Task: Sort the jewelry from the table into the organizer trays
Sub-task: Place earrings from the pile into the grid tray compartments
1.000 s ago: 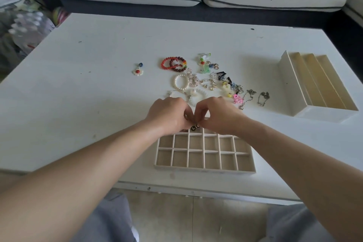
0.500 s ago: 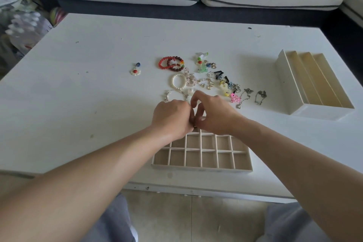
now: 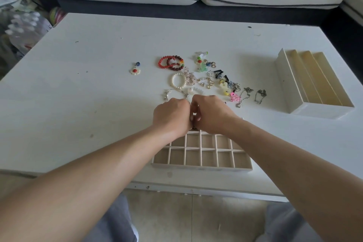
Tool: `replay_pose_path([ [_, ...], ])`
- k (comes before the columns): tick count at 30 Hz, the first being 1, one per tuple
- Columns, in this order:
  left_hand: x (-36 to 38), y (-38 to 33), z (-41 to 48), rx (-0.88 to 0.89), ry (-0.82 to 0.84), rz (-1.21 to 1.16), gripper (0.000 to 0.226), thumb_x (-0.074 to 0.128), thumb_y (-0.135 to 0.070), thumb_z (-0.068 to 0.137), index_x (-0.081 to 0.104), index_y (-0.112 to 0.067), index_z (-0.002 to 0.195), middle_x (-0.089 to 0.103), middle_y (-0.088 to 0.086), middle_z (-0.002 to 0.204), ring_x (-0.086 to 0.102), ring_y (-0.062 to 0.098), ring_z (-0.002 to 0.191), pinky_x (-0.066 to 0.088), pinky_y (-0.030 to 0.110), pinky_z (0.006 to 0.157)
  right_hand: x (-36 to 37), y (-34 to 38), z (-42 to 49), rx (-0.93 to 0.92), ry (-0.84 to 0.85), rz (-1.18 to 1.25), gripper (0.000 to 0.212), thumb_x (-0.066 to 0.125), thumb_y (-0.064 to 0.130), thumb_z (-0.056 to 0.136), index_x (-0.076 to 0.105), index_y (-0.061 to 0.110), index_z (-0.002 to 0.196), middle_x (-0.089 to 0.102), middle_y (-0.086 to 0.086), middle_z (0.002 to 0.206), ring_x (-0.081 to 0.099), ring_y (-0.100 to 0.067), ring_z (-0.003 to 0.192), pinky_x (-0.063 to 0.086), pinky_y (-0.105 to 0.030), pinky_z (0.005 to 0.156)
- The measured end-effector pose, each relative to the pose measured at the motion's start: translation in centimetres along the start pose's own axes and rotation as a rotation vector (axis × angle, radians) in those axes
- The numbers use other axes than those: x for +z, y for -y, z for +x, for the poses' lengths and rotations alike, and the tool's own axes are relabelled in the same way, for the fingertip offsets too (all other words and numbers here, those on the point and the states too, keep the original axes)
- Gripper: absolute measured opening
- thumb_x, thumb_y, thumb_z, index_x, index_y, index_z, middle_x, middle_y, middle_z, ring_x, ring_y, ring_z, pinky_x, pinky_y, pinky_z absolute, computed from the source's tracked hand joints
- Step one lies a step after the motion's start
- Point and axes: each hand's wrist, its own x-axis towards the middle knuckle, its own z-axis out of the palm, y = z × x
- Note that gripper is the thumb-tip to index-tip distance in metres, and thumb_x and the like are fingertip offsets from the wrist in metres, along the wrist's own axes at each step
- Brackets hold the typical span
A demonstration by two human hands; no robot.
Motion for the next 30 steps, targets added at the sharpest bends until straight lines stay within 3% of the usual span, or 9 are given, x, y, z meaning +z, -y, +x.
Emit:
replay_pose_path([
  [4, 0.1, 0.1, 0.2, 0.004, -0.023, 0.036, 0.011, 0.066, -0.029, 0.086, 0.073, -0.026, 0.093, 0.065, 0.000, 0.088, 0.056, 0.027, 0.072, 0.047, 0.030, 0.066, -0.1, 0.1, 0.1, 0.012, 0.006, -0.027, 0.015, 0.062, 0.024, 0.081, 0.050, 0.029, 0.088, 0.066, -0.004, 0.097, 0.064, -0.027, 0.091, 0.058, -0.042, 0.075],
  [8, -0.2, 0.4, 0.4, 0.001, 0.037, -0.051, 0.010, 0.066, -0.028, 0.086, 0.073, -0.028, 0.079, 0.062, -0.004, 0.075, 0.060, 0.025, 0.072, 0.043, 0.028, 0.060, -0.9, 0.0, -0.2, 0.022, 0.037, -0.009, 0.017, 0.068, 0.031, 0.087, 0.051, 0.029, 0.086, 0.067, -0.001, 0.099, 0.064, -0.022, 0.093, 0.057, -0.040, 0.080],
  [11, -0.4, 1.4, 0.6, 0.011, 0.109, -0.185, 0.011, 0.068, -0.027, 0.088, 0.076, -0.033, 0.083, 0.070, -0.008, 0.085, 0.066, 0.019, 0.084, 0.049, 0.030, 0.066, -1.8, -0.2, -0.7, 0.015, 0.034, 0.036, 0.015, 0.066, 0.017, 0.090, 0.054, 0.025, 0.091, 0.072, 0.003, 0.095, 0.065, -0.017, 0.093, 0.056, -0.036, 0.081],
  [13, -0.7, 2.0, 0.6, 0.022, 0.120, -0.246, 0.015, 0.067, -0.021, 0.088, 0.077, -0.032, 0.088, 0.072, -0.011, 0.092, 0.066, 0.015, 0.089, 0.054, 0.032, 0.077, -2.3, -0.5, -0.9, 0.008, 0.019, 0.086, 0.019, 0.059, 0.004, 0.089, 0.055, 0.022, 0.095, 0.075, 0.007, 0.090, 0.066, -0.011, 0.090, 0.053, -0.026, 0.072],
  [16, -1.0, 2.3, 0.2, 0.037, 0.145, -0.254, 0.028, 0.059, -0.014, 0.087, 0.078, -0.034, 0.091, 0.071, -0.013, 0.091, 0.066, 0.013, 0.086, 0.056, 0.031, 0.078, -2.5, -0.5, -1.4, 0.015, 0.048, 0.135, 0.028, 0.051, -0.002, 0.086, 0.056, 0.022, 0.098, 0.076, 0.014, 0.084, 0.060, 0.011, 0.070, 0.039, -0.008, 0.051],
  [18, -1.1, 2.2, 0.0, 0.055, 0.166, -0.232, 0.034, 0.054, -0.011, 0.087, 0.078, -0.035, 0.094, 0.071, -0.013, 0.091, 0.066, 0.015, 0.085, 0.056, 0.032, 0.078, -2.4, -0.5, -1.6, 0.022, 0.077, 0.148, 0.034, 0.046, -0.006, 0.083, 0.056, 0.021, 0.101, 0.076, 0.013, 0.086, 0.057, 0.013, 0.062, 0.036, -0.004, 0.046],
  [25, -1.2, 2.2, -0.1, 0.059, 0.177, -0.215, 0.032, 0.057, -0.012, 0.086, 0.077, -0.035, 0.097, 0.068, -0.012, 0.087, 0.065, 0.016, 0.083, 0.054, 0.029, 0.074, -1.7, -0.4, -1.5, 0.021, 0.100, 0.145, 0.031, 0.049, -0.001, 0.083, 0.056, 0.024, 0.100, 0.075, 0.014, 0.085, 0.063, 0.002, 0.083, 0.045, -0.017, 0.058],
  [30, -1.2, 2.1, -0.1, 0.052, 0.167, -0.239, 0.030, 0.057, -0.014, 0.087, 0.077, -0.034, 0.096, 0.070, -0.013, 0.091, 0.065, 0.013, 0.082, 0.055, 0.029, 0.076, -1.9, -0.5, -1.4, 0.017, 0.088, 0.166, 0.027, 0.050, 0.002, 0.085, 0.055, 0.024, 0.099, 0.075, 0.015, 0.083, 0.061, 0.006, 0.081, 0.043, -0.016, 0.059],
])
